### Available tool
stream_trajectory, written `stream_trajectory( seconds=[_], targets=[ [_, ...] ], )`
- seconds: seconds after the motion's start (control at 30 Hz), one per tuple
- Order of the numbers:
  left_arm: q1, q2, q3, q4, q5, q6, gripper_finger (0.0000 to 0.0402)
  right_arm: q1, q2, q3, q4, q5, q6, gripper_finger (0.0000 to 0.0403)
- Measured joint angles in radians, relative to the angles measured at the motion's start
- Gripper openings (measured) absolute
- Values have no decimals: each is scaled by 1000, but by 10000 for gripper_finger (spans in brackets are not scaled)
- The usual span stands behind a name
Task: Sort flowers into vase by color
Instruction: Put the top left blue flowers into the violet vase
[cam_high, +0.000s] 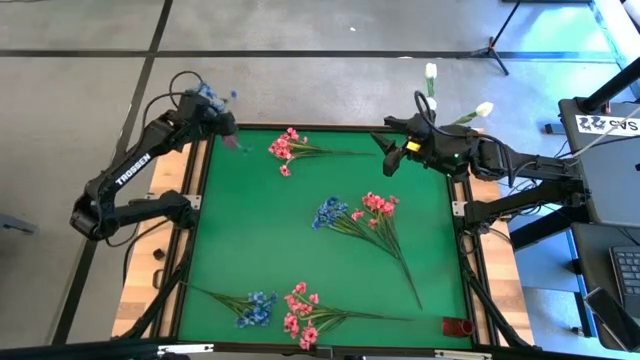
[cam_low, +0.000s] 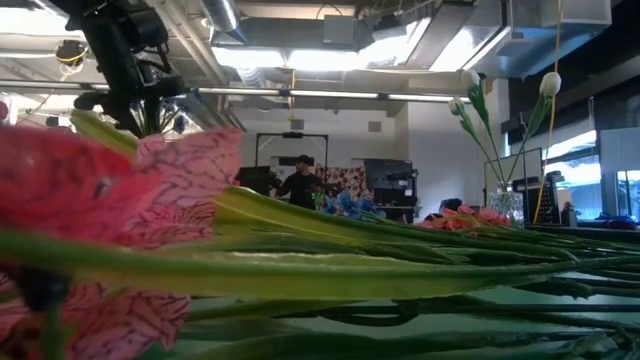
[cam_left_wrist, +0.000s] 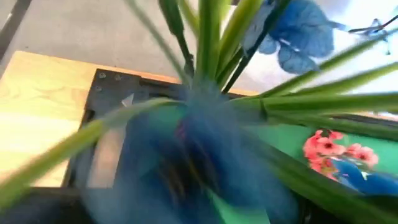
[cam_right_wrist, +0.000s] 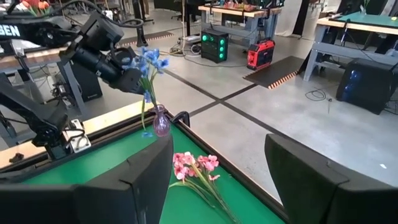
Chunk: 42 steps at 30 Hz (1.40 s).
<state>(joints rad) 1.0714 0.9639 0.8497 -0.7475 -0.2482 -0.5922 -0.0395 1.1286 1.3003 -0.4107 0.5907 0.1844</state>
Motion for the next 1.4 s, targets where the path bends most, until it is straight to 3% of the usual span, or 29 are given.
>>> stream_trajectory(
  seconds=[0.13, 0.43, 0.93, 1.27, 1.4],
  targets=[
    [0, -1, 0, -17, -62, 49, 153, 0, 0, 0, -17, 0, 3, 253],
    [-11, -4, 0, -49, -73, 75, 153, 0, 0, 0, -19, 1, 2, 253],
    [-10, -26, 85, -160, -23, 52, 153, -16, 1, 0, -10, 22, 20, 253],
    [9, -14, 68, -220, -22, 42, 153, -13, 1, 0, -11, 18, 26, 253],
    [8, -14, 71, -237, 35, 18, 153, -13, 1, 0, -13, 18, 49, 253]
  ],
)
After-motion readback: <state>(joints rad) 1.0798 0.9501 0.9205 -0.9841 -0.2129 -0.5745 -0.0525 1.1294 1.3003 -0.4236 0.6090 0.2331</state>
